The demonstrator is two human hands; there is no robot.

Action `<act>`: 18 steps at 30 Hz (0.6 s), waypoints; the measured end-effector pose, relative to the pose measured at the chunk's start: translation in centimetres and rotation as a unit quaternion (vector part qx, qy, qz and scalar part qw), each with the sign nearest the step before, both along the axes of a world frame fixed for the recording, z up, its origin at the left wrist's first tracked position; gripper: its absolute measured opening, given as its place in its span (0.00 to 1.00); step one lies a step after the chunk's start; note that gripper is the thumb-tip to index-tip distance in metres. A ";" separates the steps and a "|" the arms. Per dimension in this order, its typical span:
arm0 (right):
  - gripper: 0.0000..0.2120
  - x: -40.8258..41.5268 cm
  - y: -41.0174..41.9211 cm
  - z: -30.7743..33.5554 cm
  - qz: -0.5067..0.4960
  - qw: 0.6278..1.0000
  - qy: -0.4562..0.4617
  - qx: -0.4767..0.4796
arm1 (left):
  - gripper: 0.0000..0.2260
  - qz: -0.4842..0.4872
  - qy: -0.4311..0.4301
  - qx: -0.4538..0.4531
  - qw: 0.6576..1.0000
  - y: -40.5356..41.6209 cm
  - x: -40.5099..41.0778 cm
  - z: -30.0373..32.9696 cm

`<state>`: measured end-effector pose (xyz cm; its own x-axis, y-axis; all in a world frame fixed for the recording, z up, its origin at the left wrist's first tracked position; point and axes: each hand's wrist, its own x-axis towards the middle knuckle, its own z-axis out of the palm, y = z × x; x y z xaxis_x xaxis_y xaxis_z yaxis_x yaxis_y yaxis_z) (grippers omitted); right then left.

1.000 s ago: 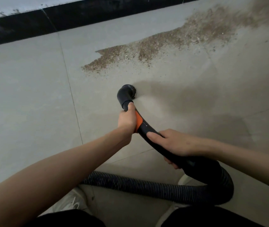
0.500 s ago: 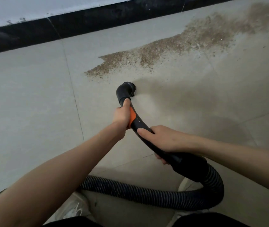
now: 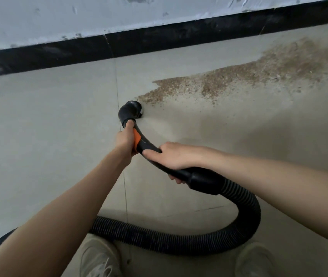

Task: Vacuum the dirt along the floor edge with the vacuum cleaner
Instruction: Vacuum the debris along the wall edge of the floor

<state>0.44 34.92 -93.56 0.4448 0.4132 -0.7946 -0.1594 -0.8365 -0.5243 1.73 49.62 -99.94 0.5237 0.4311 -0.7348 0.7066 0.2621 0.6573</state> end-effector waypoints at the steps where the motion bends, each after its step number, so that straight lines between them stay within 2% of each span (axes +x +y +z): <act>1: 0.28 0.4 0.3 -0.1 0.002 1.000 -0.005 -0.001 | 0.13 0.003 -0.004 -0.003 1.000 0.2 0.4 0.0; 10: 0.27 3.1 -0.1 -0.8 -0.026 1.000 -0.017 0.001 | 0.14 -0.038 -0.014 -0.010 0.999 -0.1 3.9 -0.1; 18: 0.26 2.7 -0.1 -1.1 -0.041 0.999 0.016 0.026 | 0.16 -0.041 -0.011 -0.033 0.999 0.0 4.1 -0.5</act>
<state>3.15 34.79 -94.68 0.4529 0.4184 -0.7873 -0.2438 -0.7912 -0.5608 5.79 49.66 -100.47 0.5716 0.3378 -0.7477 0.7125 0.2476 0.6566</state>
